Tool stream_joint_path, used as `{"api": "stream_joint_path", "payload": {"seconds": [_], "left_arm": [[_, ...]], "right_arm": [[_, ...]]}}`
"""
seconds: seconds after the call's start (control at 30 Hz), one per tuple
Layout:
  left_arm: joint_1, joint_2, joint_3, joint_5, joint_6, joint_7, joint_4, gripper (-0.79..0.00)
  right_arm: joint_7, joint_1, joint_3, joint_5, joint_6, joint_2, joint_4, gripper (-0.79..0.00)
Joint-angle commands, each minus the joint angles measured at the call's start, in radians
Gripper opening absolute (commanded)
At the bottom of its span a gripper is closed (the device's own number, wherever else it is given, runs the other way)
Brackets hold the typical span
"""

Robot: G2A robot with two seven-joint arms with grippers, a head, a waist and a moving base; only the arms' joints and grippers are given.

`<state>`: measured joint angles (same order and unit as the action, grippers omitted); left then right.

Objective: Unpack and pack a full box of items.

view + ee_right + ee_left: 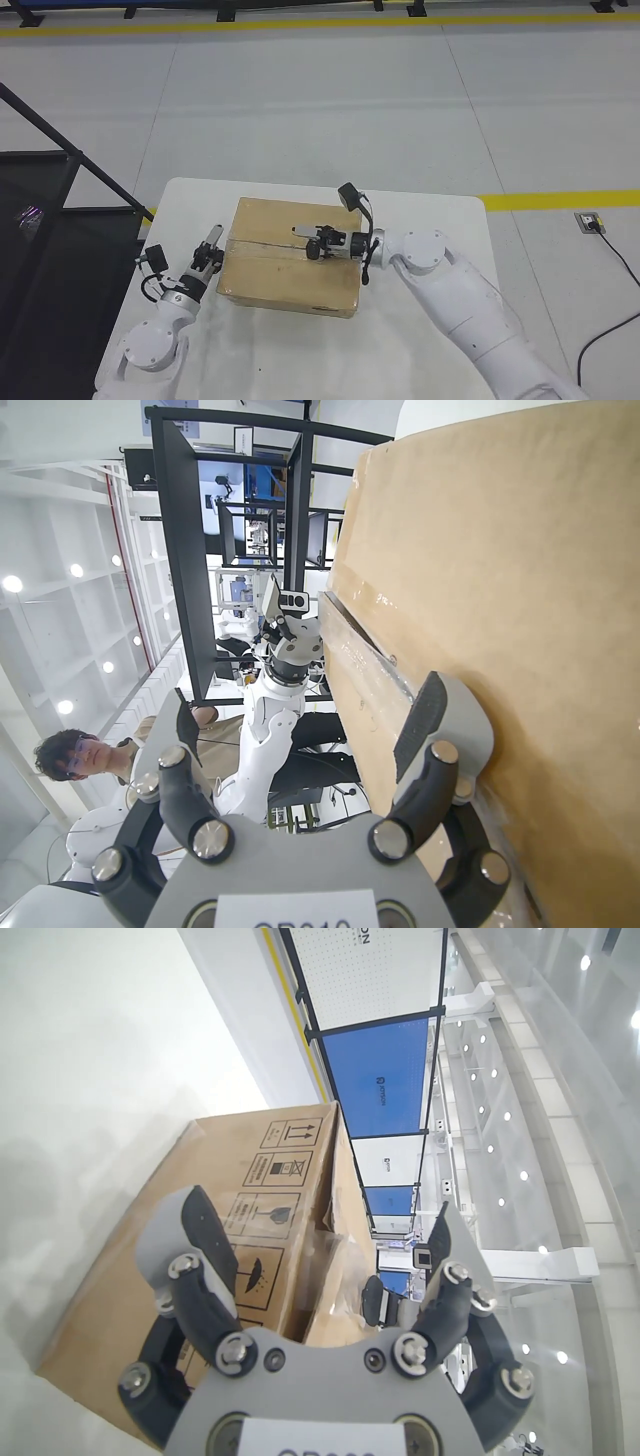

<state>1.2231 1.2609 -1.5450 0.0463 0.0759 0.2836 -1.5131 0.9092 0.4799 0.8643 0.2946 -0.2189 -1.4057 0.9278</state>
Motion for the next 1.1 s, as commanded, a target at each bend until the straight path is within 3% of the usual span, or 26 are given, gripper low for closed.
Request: {"api": "stream_joint_path", "payload": {"seconds": [0.0,0.67,1.07], "left_arm": [[0.002,0.001,0.008,0.018,-0.004,0.014,-0.001,0.000],[0.031,0.005,0.050,0.072,-0.003,0.036,-0.040,0.000],[0.051,0.000,-0.011,0.132,0.002,0.016,-0.040,0.000]], "right_arm": [[0.004,-0.012,-0.010,0.006,-0.003,-0.008,-0.017,0.000],[0.038,-0.110,-0.114,0.061,-0.051,-0.100,-0.154,0.000],[0.007,-0.184,-0.203,0.088,-0.060,-0.198,-0.285,0.000]]}}
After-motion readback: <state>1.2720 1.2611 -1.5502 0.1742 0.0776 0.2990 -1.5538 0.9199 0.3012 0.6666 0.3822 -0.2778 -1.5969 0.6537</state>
